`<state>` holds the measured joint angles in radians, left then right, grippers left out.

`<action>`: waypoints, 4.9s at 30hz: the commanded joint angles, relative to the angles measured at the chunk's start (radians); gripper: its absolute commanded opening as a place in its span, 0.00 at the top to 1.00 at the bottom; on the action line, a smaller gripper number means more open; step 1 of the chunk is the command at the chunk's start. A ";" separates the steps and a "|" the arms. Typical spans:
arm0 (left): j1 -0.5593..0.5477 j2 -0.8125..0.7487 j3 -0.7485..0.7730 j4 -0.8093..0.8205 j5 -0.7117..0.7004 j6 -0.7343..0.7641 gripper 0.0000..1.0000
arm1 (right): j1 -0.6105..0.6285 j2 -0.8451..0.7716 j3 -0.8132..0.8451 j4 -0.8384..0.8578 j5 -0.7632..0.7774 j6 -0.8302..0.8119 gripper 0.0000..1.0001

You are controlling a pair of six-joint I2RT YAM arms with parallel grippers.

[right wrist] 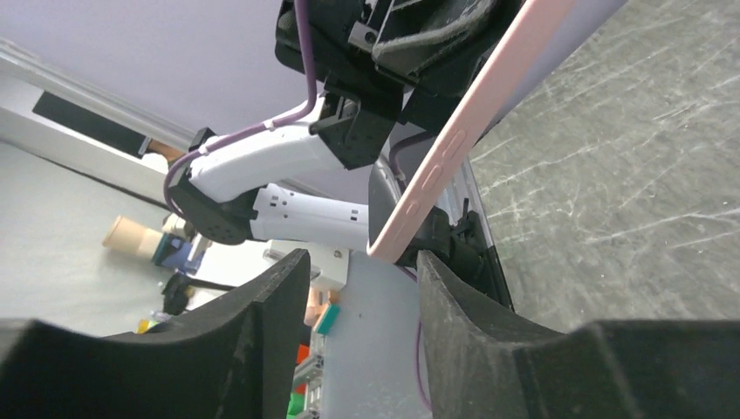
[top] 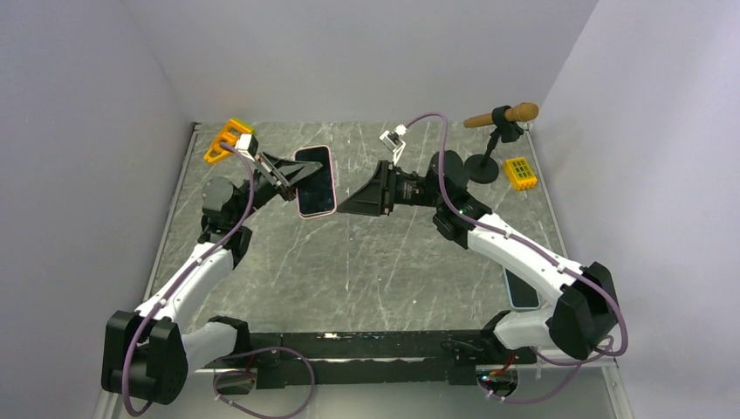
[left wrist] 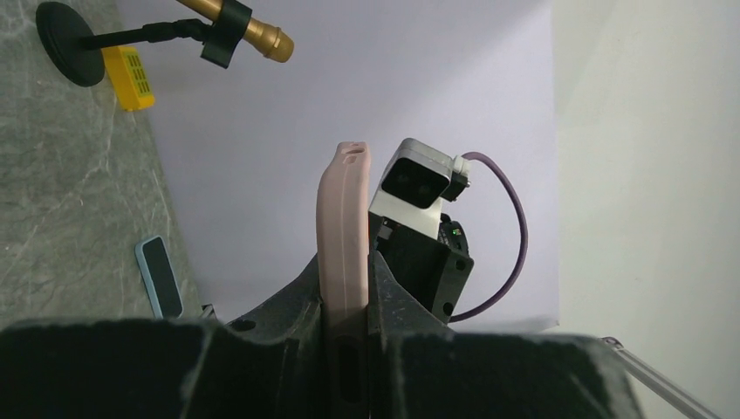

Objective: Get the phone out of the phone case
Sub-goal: Remove the phone case from the phone.

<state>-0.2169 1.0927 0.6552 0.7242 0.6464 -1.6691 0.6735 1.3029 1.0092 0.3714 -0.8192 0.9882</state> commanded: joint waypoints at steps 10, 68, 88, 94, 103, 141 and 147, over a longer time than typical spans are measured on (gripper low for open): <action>0.004 -0.056 0.008 0.031 0.001 0.009 1.00 | 0.053 0.066 0.119 0.032 0.016 -0.009 0.68; -0.022 -0.095 0.095 -0.087 0.134 0.013 1.00 | 0.226 -0.091 0.060 -0.391 0.655 -0.462 0.48; -0.025 -0.178 0.009 -0.144 0.101 0.188 1.00 | 0.295 -0.191 -0.206 0.182 0.401 0.207 0.60; -0.026 -0.167 0.000 -0.111 0.098 0.166 1.00 | 0.299 -0.166 -0.207 0.186 0.405 0.197 0.61; -0.039 -0.161 -0.006 -0.066 0.099 0.127 1.00 | 0.299 -0.126 -0.197 0.174 0.417 0.182 0.60; 0.013 -0.489 -0.038 -0.470 0.196 0.665 0.01 | 0.180 -0.017 -0.164 0.478 0.354 0.477 1.00; 0.013 -0.542 0.024 -0.765 0.126 0.823 0.07 | 0.180 -0.011 -0.154 0.501 0.354 0.491 1.00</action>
<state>-0.2089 0.5625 0.6384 0.1619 0.8127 -0.9936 0.8524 1.3369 0.8177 0.7242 -0.4767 1.4609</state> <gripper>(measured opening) 0.973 0.099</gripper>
